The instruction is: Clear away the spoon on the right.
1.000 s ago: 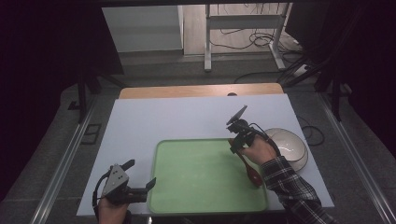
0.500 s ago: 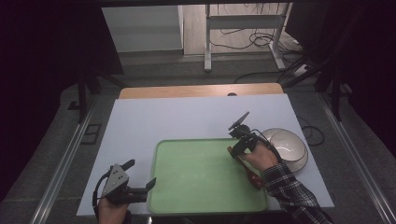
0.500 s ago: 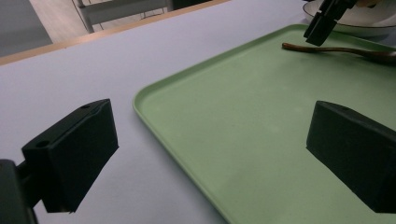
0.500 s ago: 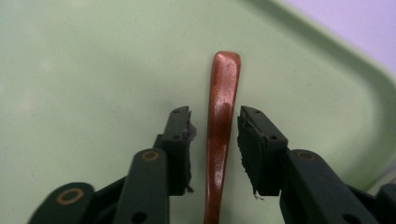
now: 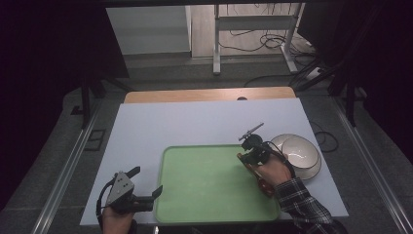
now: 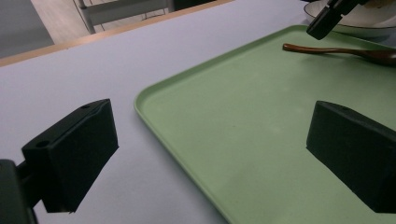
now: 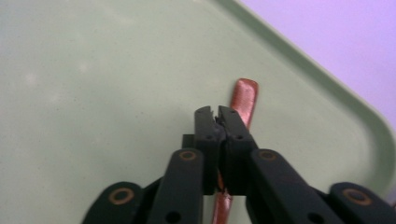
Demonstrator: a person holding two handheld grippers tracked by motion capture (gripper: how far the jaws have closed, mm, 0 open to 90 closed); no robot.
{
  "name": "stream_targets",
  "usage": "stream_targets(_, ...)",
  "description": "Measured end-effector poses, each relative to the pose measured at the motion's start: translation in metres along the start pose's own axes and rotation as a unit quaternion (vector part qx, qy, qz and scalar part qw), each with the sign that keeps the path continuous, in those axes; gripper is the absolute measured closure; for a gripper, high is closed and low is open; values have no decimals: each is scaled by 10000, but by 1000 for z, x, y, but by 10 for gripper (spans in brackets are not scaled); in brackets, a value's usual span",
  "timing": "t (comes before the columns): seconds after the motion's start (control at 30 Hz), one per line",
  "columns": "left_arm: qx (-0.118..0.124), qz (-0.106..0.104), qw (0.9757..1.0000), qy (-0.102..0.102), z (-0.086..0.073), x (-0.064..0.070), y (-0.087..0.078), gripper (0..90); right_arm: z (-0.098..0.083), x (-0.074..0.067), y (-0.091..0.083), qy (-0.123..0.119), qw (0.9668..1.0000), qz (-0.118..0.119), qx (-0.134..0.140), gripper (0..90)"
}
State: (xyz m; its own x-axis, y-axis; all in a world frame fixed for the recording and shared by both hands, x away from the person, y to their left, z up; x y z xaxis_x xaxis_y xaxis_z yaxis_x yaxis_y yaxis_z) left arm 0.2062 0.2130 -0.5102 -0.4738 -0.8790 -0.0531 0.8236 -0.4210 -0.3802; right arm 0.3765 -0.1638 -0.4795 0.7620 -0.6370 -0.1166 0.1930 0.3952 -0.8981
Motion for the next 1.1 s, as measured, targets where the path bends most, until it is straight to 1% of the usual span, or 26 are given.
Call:
stream_targets(0.2,13,4,10000,-3,0,0,0,20,-8,-8,7,-150,9994,-37,299,900)
stream_targets(0.3,12,12,10000,-8,0,0,0,19,-12,-9,9,-194,9989,-81,410,900)
stream_targets(0.4,14,14,10000,-10,0,0,-1,19,-17,-9,11,-224,9986,-112,458,900)
stream_targets(0.57,17,13,10000,-8,0,0,-1,19,-21,-8,12,-238,9985,-165,462,900)
stream_targets(0.8,29,4,10000,-11,0,0,-1,19,-25,-7,14,-200,9987,-184,427,900)
stream_targets(1.1,28,1,10000,-11,0,0,-1,19,-28,-1,16,-78,9990,-232,377,900)
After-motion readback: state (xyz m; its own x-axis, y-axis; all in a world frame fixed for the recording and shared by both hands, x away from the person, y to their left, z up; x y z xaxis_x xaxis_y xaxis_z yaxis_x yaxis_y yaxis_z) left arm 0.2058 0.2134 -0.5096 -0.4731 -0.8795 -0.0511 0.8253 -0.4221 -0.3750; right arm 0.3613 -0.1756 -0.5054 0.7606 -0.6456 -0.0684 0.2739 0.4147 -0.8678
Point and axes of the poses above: each handheld gripper's, and its own axes: y roughly forward along the jaws, z roughly out of its top, x roughly to its right, the point moved 1 cm from there along y, roughly forward along the jaws, and after that the axes turned 6 degrees about z, right-handed, at the moved point
